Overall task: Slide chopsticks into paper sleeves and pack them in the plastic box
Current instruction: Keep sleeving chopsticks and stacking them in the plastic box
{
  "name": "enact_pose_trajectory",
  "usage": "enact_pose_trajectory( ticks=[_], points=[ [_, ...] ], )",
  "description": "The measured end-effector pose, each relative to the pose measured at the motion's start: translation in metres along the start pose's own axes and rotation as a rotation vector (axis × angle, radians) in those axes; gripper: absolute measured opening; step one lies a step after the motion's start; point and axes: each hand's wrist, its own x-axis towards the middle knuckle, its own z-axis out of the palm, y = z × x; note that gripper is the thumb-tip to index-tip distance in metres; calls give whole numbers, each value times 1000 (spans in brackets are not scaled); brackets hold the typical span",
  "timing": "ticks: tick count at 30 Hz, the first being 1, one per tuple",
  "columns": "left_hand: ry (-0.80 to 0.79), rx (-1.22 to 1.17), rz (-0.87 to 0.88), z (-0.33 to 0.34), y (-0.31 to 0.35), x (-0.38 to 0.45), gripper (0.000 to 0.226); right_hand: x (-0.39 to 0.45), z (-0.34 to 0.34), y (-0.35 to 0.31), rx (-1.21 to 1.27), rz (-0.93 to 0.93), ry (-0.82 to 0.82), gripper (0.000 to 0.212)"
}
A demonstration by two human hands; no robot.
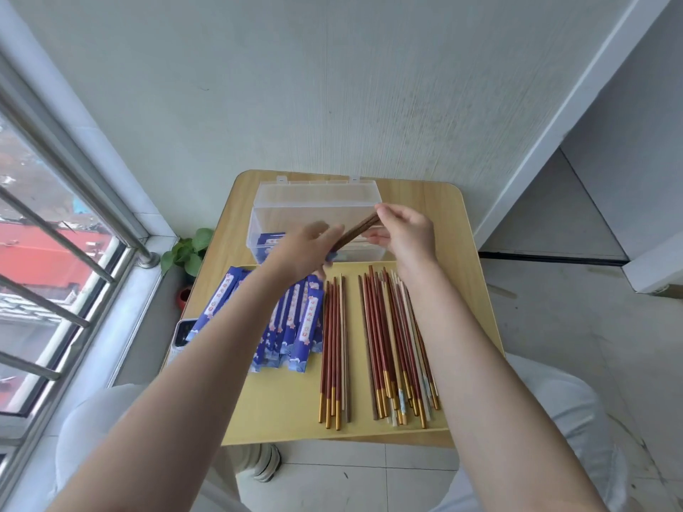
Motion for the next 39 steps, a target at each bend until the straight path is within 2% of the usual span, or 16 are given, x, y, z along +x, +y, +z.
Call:
enact_pose_trajectory(
  ticks=[3, 5, 8, 11, 12, 16, 20, 23, 26, 34, 37, 38, 39],
  points=[
    [352, 258, 123, -12, -3, 21, 37, 18, -10, 2, 124, 18, 175, 11],
    [447, 331, 117, -18, -19, 31, 40, 32, -14, 7, 160, 28, 300, 9],
    [361, 422, 39, -13, -49, 39, 50, 46, -4, 19, 151, 61, 360, 14],
    [293, 473, 21, -3, -64, 43, 58, 50, 21, 29, 97, 119, 302, 20],
    [286, 499, 20, -1, -67, 44, 58, 50, 26, 31, 14, 111, 267, 22],
    [250, 581, -9, 2, -75, 49, 59, 57, 20, 30, -594, -73, 205, 32],
    [204, 662, -35, 2, -73, 53, 56, 63, 1, 20, -852, -245, 266, 35],
    [182, 730, -53, 2, -71, 57, 59, 67, -5, 21, -1026, -287, 165, 33],
    [152, 780, -63, 0, -69, 60, 62, 66, -4, 33, -1162, -271, -7, 30],
    [103, 818, -96, -4, -67, 67, 60, 76, 3, 48, -1308, -171, -50, 26],
    [112, 843, -87, -3, -66, 68, 55, 64, 9, 37, -1495, -425, 124, 16],
    [106, 849, -80, -4, -66, 69, 52, 62, 15, 35, -1477, -524, 117, 17],
    [91, 845, -81, -6, -67, 72, 48, 60, 21, 35, -1455, -569, 34, 21]
  ],
)
